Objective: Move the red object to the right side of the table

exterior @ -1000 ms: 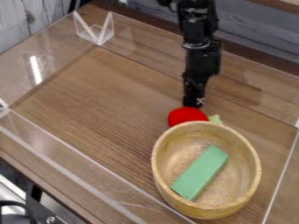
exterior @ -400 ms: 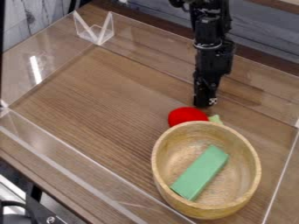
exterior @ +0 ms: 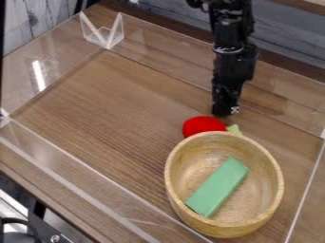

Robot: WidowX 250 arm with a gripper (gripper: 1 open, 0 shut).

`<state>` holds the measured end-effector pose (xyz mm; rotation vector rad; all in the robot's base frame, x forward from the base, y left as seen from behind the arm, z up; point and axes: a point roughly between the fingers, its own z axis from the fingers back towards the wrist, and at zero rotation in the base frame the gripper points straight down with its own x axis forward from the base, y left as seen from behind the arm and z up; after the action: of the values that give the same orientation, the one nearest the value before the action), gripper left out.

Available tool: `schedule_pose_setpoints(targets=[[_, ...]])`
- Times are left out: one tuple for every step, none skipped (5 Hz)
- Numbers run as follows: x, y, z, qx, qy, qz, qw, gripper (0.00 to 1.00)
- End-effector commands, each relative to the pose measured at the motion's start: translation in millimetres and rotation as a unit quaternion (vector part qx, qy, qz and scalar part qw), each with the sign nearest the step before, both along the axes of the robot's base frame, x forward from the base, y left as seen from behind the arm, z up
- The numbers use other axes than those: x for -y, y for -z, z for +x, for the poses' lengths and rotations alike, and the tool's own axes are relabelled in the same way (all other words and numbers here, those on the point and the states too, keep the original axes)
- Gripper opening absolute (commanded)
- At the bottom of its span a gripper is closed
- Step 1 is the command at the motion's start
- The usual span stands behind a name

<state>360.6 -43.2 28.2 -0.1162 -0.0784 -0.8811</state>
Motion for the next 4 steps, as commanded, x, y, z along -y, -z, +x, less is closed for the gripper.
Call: schedule_pose_setpoints(targets=[[3, -40.7, 10.3, 0.057, -0.005, 0.0, 0.9983, 0.0], [5, -41.4, 12.8, 0.063, -0.008, -0.001, 0.998, 0.0], [5, -32.7, 15.3, 0.059, -0.004, -0.005, 0.9982, 0.0], [4, -25.1, 16.7, 0.056, -0.002, -0.009, 0.9984, 0.0]])
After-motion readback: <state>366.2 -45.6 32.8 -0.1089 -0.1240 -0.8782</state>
